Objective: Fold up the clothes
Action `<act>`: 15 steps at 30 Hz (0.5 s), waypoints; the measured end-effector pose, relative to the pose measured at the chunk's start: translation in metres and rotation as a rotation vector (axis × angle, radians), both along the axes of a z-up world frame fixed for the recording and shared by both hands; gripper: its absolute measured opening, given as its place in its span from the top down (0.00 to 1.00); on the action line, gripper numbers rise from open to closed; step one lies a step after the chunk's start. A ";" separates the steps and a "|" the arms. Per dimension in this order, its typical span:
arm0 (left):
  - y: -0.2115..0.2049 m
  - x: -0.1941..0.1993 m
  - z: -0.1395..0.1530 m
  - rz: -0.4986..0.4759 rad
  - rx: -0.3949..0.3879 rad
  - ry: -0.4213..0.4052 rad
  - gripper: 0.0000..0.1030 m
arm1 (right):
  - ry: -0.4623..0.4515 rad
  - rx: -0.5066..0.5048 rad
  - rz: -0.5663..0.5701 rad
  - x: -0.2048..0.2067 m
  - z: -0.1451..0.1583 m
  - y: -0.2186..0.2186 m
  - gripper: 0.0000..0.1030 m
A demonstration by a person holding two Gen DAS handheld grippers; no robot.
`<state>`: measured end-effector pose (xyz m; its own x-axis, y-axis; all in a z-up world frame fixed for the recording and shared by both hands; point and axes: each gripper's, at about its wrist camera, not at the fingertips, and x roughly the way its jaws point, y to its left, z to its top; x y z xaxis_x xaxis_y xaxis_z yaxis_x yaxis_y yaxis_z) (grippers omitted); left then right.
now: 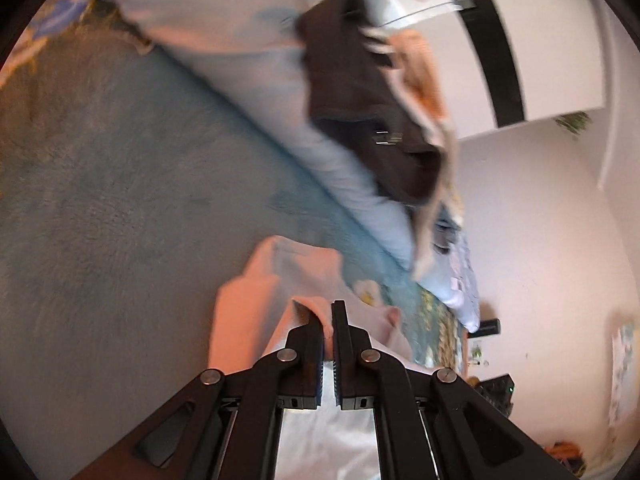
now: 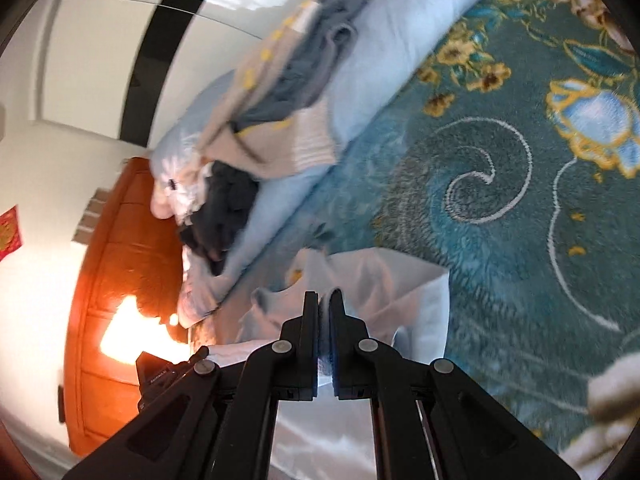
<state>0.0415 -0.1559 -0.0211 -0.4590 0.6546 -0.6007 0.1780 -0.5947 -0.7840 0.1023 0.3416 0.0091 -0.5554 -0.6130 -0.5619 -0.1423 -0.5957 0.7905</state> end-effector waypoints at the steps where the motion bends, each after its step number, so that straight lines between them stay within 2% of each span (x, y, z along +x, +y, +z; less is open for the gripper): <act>1: 0.001 -0.004 -0.008 0.004 -0.007 -0.017 0.97 | -0.014 0.007 -0.007 -0.011 -0.004 0.000 0.94; 3: 0.002 -0.008 -0.021 0.018 0.009 -0.037 0.96 | -0.043 0.020 -0.022 -0.032 -0.011 -0.001 0.93; 5: 0.003 -0.008 -0.024 0.015 0.034 -0.019 0.93 | -0.050 0.019 -0.029 -0.039 -0.015 0.000 0.92; 6: 0.004 -0.007 -0.020 0.005 0.036 0.006 0.88 | -0.040 0.004 -0.029 -0.039 -0.014 0.003 0.92; 7: 0.005 -0.006 -0.015 -0.006 0.037 0.034 0.83 | -0.028 -0.003 -0.030 -0.038 -0.011 0.006 0.85; 8: 0.006 -0.005 -0.010 -0.017 0.038 0.061 0.62 | -0.012 -0.006 -0.033 -0.036 -0.008 0.008 0.70; 9: 0.006 -0.002 -0.002 -0.029 0.046 0.091 0.42 | 0.009 -0.010 -0.034 -0.034 -0.003 0.011 0.62; 10: 0.006 0.002 0.007 -0.042 0.057 0.122 0.37 | 0.026 -0.012 -0.033 -0.031 0.001 0.013 0.55; 12: 0.006 0.010 0.022 -0.063 0.054 0.165 0.35 | 0.054 0.000 -0.030 -0.022 0.011 0.018 0.55; 15: 0.003 0.050 0.037 -0.055 -0.110 0.158 0.35 | 0.025 0.105 0.002 0.007 0.016 0.019 0.55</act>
